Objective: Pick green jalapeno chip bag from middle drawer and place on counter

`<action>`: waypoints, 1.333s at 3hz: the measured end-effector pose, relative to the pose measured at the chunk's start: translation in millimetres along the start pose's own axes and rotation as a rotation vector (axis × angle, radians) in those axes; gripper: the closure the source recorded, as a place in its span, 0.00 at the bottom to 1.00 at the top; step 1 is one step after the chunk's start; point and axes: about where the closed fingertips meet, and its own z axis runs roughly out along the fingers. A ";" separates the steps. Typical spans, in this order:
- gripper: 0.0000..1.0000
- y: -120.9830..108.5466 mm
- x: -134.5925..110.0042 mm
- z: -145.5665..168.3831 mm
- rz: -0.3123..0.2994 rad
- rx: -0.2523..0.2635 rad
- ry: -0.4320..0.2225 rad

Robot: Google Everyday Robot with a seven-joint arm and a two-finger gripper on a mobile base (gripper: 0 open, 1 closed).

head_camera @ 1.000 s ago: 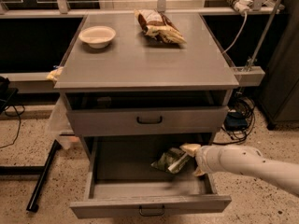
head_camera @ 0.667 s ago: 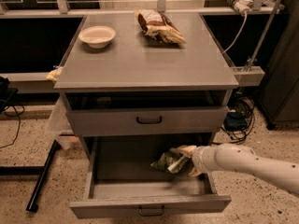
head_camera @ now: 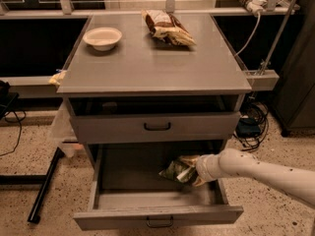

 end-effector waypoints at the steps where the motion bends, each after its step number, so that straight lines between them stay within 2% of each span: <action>1: 0.53 -11.7 5.9 17.3 0.006 0.018 -0.012; 2: 0.77 -24.0 11.7 7.9 0.037 0.058 0.003; 3: 0.98 -34.1 12.7 -30.0 0.089 0.089 0.039; 4: 1.00 -39.5 3.7 -94.2 0.135 0.098 0.060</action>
Offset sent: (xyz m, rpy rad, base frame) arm 0.0379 -0.0069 0.0294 0.0740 -0.0681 -0.0994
